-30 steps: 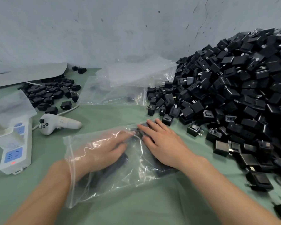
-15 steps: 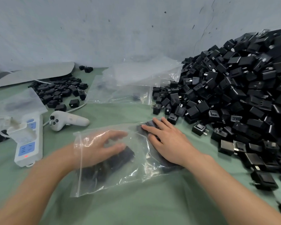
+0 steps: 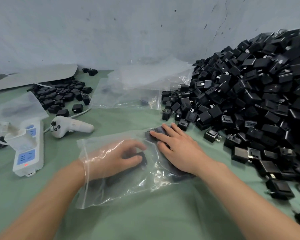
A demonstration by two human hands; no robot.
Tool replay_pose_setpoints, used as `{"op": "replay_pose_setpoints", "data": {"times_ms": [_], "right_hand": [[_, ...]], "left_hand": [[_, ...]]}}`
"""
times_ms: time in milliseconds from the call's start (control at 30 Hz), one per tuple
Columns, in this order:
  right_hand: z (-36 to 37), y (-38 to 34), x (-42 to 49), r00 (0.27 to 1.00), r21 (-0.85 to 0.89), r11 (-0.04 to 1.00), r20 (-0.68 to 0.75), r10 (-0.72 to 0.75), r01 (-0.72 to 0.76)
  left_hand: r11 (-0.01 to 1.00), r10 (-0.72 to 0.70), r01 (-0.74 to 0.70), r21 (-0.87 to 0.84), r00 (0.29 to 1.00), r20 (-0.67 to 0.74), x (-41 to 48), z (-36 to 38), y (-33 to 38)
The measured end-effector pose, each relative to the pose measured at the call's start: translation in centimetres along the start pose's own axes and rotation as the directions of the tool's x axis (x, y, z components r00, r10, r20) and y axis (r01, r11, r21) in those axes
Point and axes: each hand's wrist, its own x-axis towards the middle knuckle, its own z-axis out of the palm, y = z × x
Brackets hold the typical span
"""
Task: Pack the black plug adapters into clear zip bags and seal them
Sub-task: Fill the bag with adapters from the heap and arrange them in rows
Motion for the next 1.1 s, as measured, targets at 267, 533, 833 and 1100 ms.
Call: {"op": "replay_pose_setpoints", "data": {"times_ms": [267, 533, 833, 1100], "right_hand": [[0.1, 0.2, 0.0, 1.000, 0.028, 1.000, -0.003, -0.010, 0.010], [0.1, 0.3, 0.1, 1.000, 0.027, 1.000, -0.010, -0.010, 0.010], [0.2, 0.4, 0.2, 1.000, 0.026, 1.000, -0.011, -0.011, 0.011], [0.2, 0.4, 0.2, 1.000, 0.041, 0.999, -0.004, -0.010, 0.010]], "left_hand": [[0.991, -0.123, 0.113, -0.068, 0.980, -0.159, 0.9, 0.5, -1.1], [0.988, -0.120, 0.104, -0.116, 0.983, -0.139, 1.5, 0.4, 0.2], [0.974, -0.120, 0.096, -0.207, 0.987, -0.109, 1.6, 1.1, 1.1], [0.948, -0.155, 0.145, -0.282, 0.988, -0.012, 2.1, 1.5, 0.1]]}}
